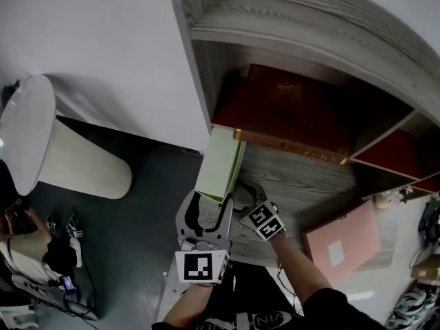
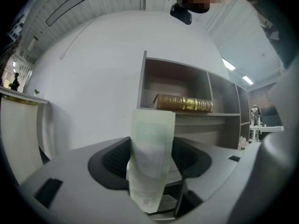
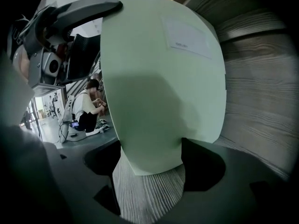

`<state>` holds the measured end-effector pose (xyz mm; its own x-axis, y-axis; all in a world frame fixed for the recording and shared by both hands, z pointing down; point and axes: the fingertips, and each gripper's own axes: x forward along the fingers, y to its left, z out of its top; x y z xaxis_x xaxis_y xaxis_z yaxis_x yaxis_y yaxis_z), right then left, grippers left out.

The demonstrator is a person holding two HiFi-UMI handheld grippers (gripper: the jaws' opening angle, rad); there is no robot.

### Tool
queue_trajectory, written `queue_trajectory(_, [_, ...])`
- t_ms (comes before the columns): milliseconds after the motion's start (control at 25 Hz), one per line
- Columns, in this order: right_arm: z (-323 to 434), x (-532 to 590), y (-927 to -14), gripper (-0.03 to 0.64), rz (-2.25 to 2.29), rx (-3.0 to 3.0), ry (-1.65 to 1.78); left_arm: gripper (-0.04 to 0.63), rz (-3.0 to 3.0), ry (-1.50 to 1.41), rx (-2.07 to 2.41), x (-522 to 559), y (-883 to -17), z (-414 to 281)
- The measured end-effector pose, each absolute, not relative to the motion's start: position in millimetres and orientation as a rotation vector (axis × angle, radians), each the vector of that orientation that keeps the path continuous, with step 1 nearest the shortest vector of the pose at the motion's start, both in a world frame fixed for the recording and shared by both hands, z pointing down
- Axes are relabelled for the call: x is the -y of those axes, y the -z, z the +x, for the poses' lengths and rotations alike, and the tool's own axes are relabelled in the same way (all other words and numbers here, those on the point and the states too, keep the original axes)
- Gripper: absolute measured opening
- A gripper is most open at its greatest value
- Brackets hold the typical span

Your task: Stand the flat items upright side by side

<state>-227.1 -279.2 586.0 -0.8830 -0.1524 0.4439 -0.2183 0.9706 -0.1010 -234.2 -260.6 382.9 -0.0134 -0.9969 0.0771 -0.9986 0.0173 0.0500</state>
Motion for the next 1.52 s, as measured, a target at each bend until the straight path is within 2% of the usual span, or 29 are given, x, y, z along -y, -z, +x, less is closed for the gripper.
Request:
queue_trajectory(800, [-221, 285, -584, 0.414, 0.381, 2.681, -0.277, 0.276, 2.233, -0.032, 2.106, 262, -388, -234])
queue_trajectory(1240, [-183, 266, -555, 0.408, 0.606, 2.703, -0.325, 0.279, 2.297, -0.063, 2.021, 233, -389, -241])
queue_trajectory(1520, [-143, 246, -533, 0.405, 0.817, 2.692, -0.323, 0.279, 2.405, -0.104, 1.859, 210, -401, -220])
